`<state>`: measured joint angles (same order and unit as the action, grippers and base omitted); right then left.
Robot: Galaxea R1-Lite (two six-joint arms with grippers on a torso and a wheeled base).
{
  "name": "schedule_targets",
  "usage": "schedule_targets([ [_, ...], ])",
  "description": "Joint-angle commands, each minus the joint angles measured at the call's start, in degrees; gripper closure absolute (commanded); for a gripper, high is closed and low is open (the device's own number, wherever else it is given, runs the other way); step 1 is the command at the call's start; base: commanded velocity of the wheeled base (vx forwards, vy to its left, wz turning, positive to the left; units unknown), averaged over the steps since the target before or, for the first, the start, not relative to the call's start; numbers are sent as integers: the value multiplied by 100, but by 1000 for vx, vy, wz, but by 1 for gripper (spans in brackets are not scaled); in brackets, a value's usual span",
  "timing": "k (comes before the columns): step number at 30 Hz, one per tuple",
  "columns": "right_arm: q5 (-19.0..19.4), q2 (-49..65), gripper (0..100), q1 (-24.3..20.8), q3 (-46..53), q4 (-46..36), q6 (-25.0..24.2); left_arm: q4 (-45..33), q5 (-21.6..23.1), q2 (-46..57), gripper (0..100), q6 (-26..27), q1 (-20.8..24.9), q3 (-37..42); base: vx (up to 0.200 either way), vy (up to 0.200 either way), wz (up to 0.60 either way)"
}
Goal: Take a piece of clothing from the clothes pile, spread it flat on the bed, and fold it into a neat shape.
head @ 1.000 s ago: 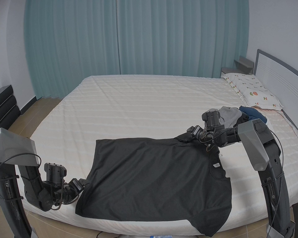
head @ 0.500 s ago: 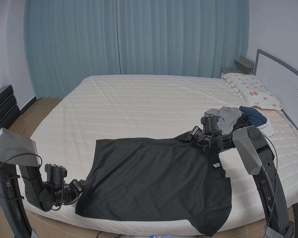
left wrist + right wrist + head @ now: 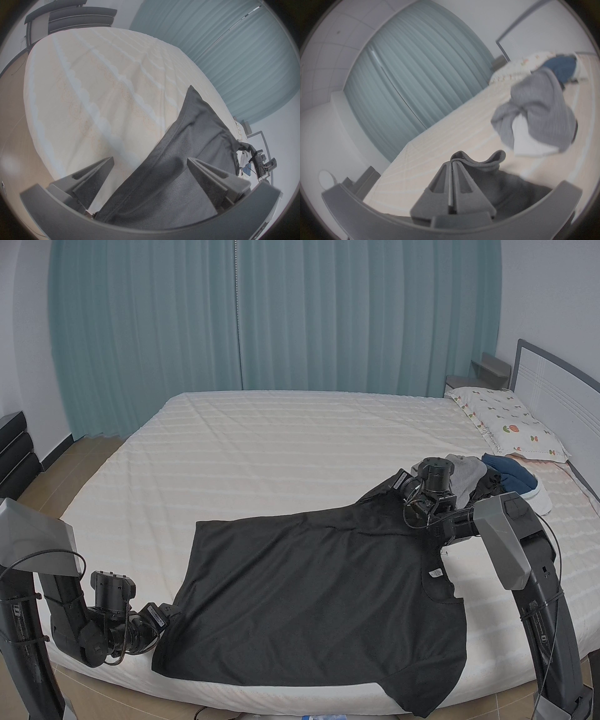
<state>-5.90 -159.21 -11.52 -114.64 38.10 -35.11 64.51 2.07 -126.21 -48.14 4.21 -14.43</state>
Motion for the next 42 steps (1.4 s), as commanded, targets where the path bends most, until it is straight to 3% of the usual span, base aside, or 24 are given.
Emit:
schedule_targets([
  [1, 1, 101, 100, 176, 5, 137, 329, 0, -5, -18, 0, -11, 36, 2, 0, 0, 0],
  [6, 19, -348, 100, 62, 5, 119, 681, 0, -23, -53, 0, -11, 54, 11, 0, 0, 0],
  [7, 28, -400, 0, 36, 5, 128, 769, 0, -23, -62, 0, -11, 63, 11, 0, 0, 0],
  [12, 221, -559, 0, 27, 5, 84, 821, 0, -31, -70, 0, -11, 80, 2, 0, 0, 0],
  [18, -148, -436, 0, 194, 47, 93, 769, 53, -40, 9, 0, -29, 80, -42, 0, 0, 0],
  [23, -139, 382, 0, 229, 1374, 444, 400, 149, -31, 439, 0, -521, 72, -332, 0, 0, 0],
  [26, -104, 777, 0, 229, 2086, 866, 215, 97, -40, 545, 0, -530, 72, -569, 0, 0, 0],
  [30, -87, 1410, 0, 273, 3325, 1358, -5, -413, -67, 597, 0, -521, 72, -1404, 0, 0, 0],
  [37, 151, 2210, 0, 291, 4811, 1657, -1218, -2312, 12, 79, 0, -530, 72, -3821, 0, 0, 0],
  [42, 230, 2597, 0, 343, 5804, 2123, -1806, -3085, 100, -730, 0, -503, 72, -5438, 0, 0, 0],
])
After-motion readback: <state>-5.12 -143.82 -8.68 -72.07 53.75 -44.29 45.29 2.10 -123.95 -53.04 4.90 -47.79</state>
